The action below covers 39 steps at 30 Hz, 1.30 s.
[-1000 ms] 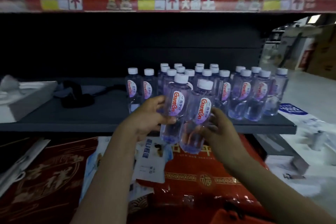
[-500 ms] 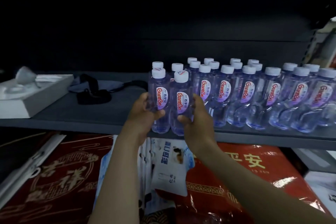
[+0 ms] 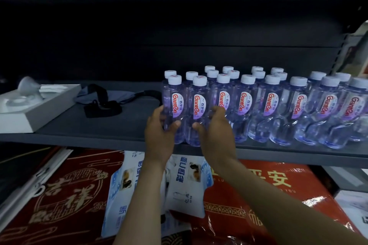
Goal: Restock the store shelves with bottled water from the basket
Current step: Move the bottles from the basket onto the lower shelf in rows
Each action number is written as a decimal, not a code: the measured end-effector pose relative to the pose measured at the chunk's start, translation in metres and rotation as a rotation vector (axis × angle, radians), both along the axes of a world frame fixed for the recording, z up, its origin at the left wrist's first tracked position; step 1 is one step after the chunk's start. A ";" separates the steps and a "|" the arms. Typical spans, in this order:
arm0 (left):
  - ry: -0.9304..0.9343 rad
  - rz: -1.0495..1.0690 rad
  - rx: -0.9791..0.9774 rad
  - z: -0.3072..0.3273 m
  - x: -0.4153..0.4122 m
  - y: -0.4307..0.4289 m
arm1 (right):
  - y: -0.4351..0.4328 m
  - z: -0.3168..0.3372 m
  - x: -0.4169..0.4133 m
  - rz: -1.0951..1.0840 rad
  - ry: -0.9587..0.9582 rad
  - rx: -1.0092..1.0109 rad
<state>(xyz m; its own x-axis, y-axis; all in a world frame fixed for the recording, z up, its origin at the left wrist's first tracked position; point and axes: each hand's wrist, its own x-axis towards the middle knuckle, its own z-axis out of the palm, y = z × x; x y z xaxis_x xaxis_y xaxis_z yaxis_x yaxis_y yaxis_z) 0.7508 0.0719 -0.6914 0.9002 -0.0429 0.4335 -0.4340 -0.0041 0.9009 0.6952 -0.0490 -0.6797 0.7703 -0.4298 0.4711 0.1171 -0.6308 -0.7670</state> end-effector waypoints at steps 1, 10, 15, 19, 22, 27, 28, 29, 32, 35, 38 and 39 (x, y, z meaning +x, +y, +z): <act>-0.003 -0.013 -0.006 -0.001 -0.001 0.001 | 0.000 0.000 -0.003 0.011 -0.010 0.001; -0.002 0.001 0.072 -0.013 0.001 0.002 | 0.000 -0.014 -0.007 0.097 -0.015 0.021; -0.075 0.052 0.159 -0.018 0.006 -0.003 | 0.000 -0.017 0.005 0.075 0.004 0.038; -0.094 0.095 0.222 -0.022 0.015 -0.009 | 0.006 -0.020 0.015 -0.006 0.044 0.006; -0.089 0.121 0.256 -0.023 0.019 -0.012 | 0.008 -0.019 0.017 -0.103 0.128 -0.145; -0.046 0.122 0.307 -0.023 0.016 -0.013 | 0.009 -0.015 0.014 -0.094 0.154 -0.140; -0.035 0.116 0.312 -0.023 0.016 -0.013 | 0.009 -0.014 0.014 -0.065 0.144 -0.077; -0.029 0.111 0.314 -0.022 0.016 -0.013 | 0.008 -0.013 0.015 -0.039 0.146 -0.016; -0.029 0.159 0.324 -0.019 0.011 -0.017 | 0.003 -0.008 0.009 0.003 0.161 0.031; -0.046 0.220 0.429 -0.015 0.000 -0.020 | -0.001 0.003 -0.003 0.006 0.203 -0.038; 0.011 0.177 0.523 -0.013 -0.010 -0.021 | -0.006 0.015 -0.015 0.046 0.277 -0.088; 0.025 0.180 0.556 -0.011 -0.015 -0.020 | -0.008 0.020 -0.022 0.056 0.308 -0.100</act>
<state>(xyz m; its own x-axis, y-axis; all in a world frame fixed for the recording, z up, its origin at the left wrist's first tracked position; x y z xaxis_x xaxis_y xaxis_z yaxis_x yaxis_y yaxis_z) 0.7357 0.0516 -0.7029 0.9239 -0.1030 0.3686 -0.3615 -0.5511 0.7521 0.6727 -0.0566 -0.6600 0.9044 -0.3461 0.2498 -0.0741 -0.7037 -0.7066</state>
